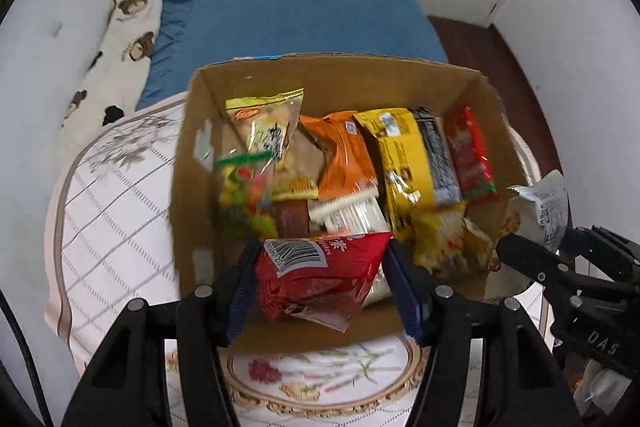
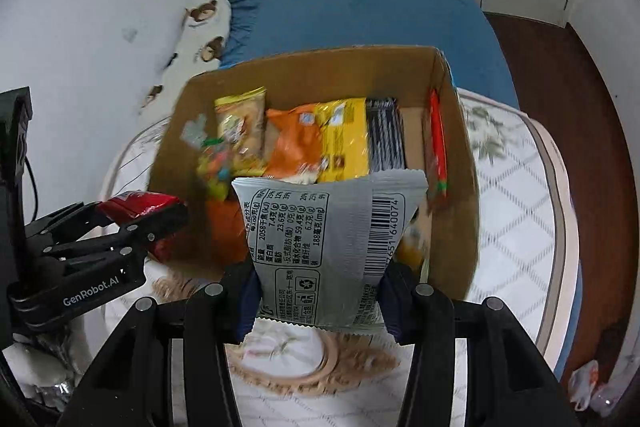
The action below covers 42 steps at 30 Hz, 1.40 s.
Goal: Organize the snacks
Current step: 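Carry both packets into the box and open both tools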
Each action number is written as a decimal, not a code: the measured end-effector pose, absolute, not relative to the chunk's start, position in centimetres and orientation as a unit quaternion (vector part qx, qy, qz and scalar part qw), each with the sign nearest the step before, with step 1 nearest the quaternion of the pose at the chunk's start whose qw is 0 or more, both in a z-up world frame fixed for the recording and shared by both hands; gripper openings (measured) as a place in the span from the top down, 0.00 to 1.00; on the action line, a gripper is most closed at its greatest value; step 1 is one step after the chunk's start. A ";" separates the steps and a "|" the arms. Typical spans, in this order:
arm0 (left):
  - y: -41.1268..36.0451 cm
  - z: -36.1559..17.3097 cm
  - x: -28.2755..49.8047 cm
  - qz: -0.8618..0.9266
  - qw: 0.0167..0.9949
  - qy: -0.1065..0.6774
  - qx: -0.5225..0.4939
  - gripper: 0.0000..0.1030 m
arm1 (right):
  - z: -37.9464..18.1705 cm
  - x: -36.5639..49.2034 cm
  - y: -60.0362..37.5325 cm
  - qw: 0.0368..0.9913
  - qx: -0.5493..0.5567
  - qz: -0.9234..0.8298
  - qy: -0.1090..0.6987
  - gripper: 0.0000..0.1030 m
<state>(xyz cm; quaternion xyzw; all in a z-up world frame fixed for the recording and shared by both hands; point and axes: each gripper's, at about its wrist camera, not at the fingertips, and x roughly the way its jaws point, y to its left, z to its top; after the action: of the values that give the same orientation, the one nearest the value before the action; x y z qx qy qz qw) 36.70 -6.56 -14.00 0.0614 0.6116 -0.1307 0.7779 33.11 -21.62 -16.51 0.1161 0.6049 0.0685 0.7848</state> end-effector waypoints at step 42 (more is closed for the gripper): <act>-7.4 -17.3 40.7 -0.114 0.765 0.632 0.043 0.32 | -19.4 36.0 -23.8 0.770 0.067 -0.004 0.635 0.04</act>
<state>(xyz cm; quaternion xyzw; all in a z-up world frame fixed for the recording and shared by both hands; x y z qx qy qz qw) 40.68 -7.43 -17.25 0.0428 0.6323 -0.1136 0.7652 36.02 -23.82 -19.43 0.0671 0.6347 -0.0037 0.7699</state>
